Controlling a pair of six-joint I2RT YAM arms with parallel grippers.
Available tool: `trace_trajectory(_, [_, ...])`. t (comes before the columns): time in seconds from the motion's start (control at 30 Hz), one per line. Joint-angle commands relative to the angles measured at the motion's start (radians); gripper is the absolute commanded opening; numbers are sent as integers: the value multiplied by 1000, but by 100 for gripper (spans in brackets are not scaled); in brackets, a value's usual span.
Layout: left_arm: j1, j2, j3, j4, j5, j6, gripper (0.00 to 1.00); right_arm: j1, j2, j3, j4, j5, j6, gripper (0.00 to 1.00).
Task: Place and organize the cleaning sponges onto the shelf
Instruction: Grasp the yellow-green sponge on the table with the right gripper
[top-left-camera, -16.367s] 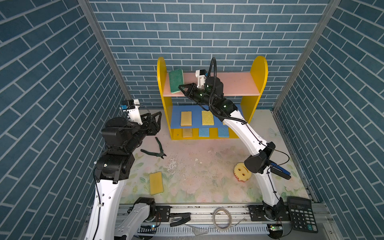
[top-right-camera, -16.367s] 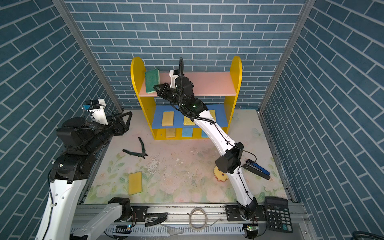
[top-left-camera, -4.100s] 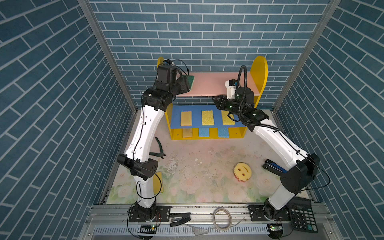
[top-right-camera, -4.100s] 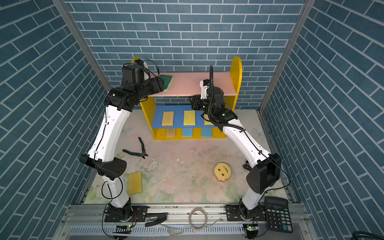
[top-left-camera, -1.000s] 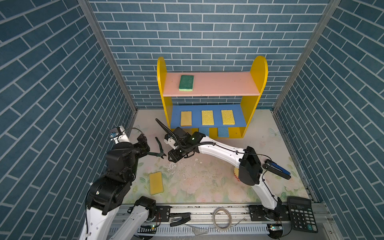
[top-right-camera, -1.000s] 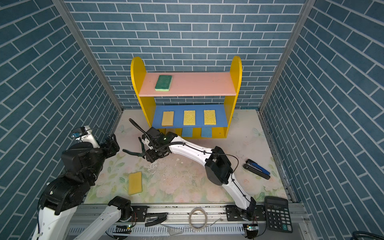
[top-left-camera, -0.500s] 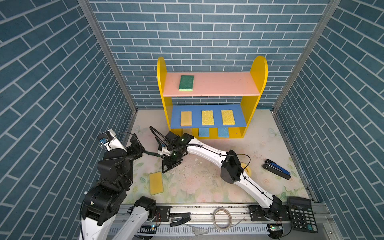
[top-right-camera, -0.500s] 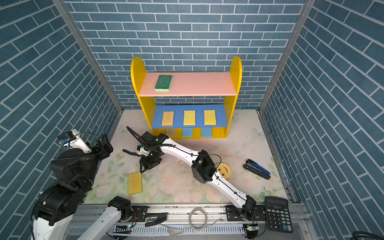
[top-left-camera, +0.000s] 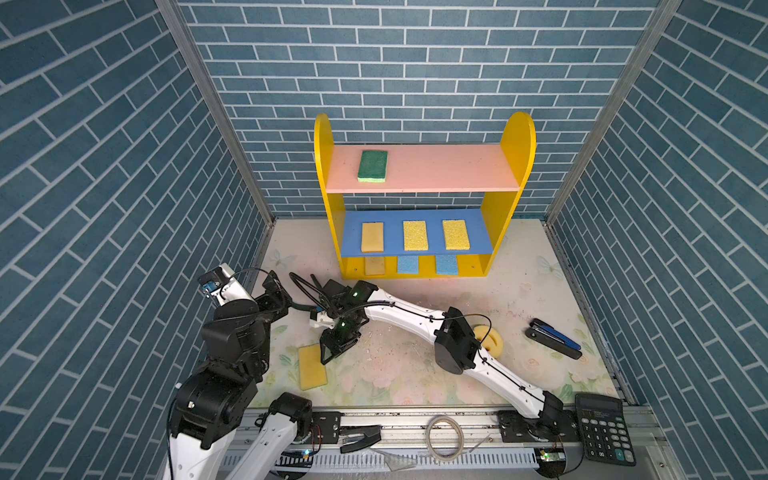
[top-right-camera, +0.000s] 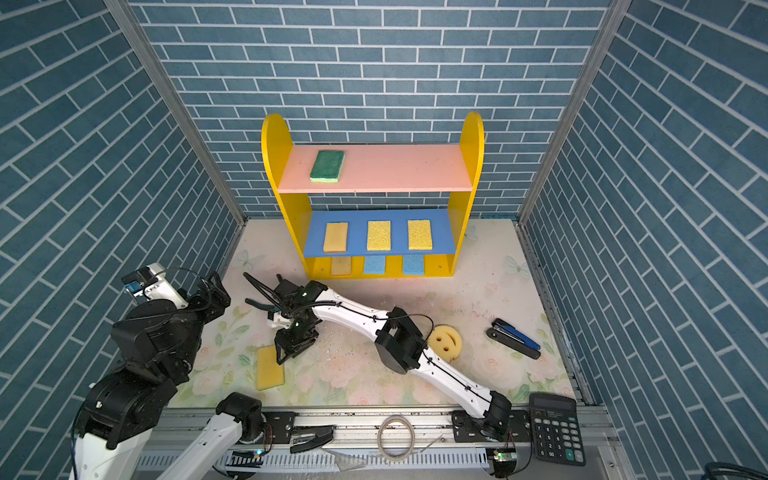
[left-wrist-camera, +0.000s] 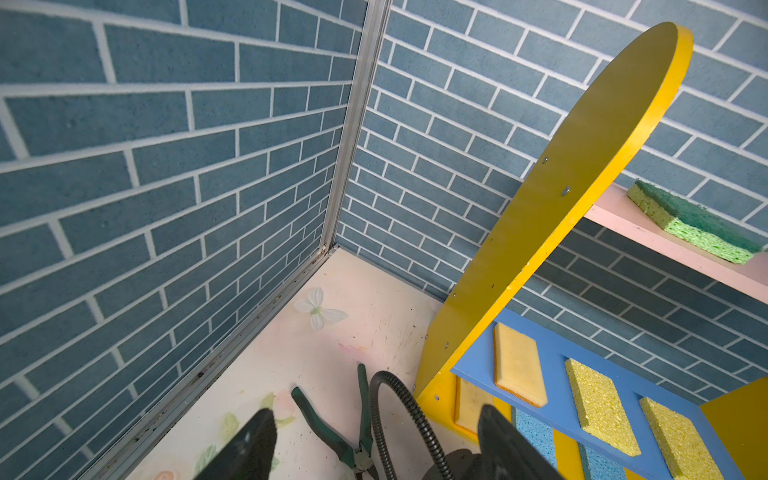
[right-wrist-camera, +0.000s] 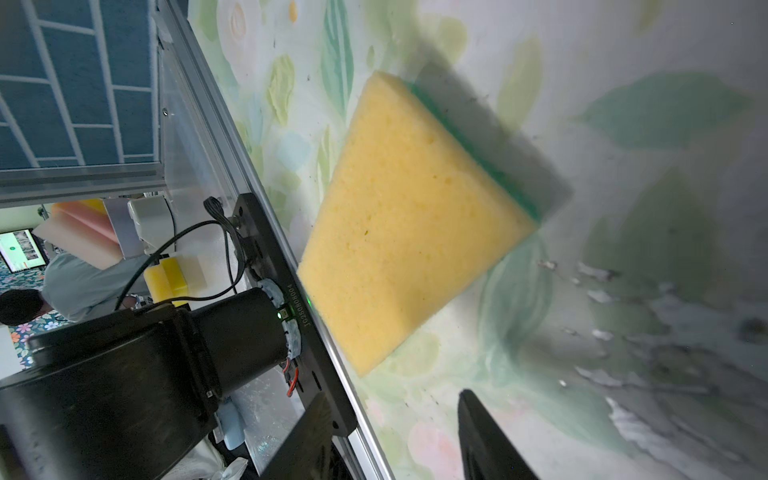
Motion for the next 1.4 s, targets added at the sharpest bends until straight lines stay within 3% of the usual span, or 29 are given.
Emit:
trace_trajectory(0.0, [4, 14, -2, 25, 9, -6, 77, -6, 28, 20, 13, -24, 10, 47])
trace_trajectory(0.2, [4, 15, -26, 31, 13, -10, 77, -38, 70, 60, 37, -34, 77, 42])
trace_trajectory(0.53, [4, 23, -30, 35, 22, 7, 77, -72, 116, 85, 239, -115, 301, 51])
trace_trajectory(1.1, [4, -18, -72, 8, 77, 10, 78, -44, 169, 118, 254, -109, 414, 44])
trace_trajectory(1.37, [4, -66, -68, -29, 104, -10, 78, -38, 182, 102, 236, -84, 463, 25])
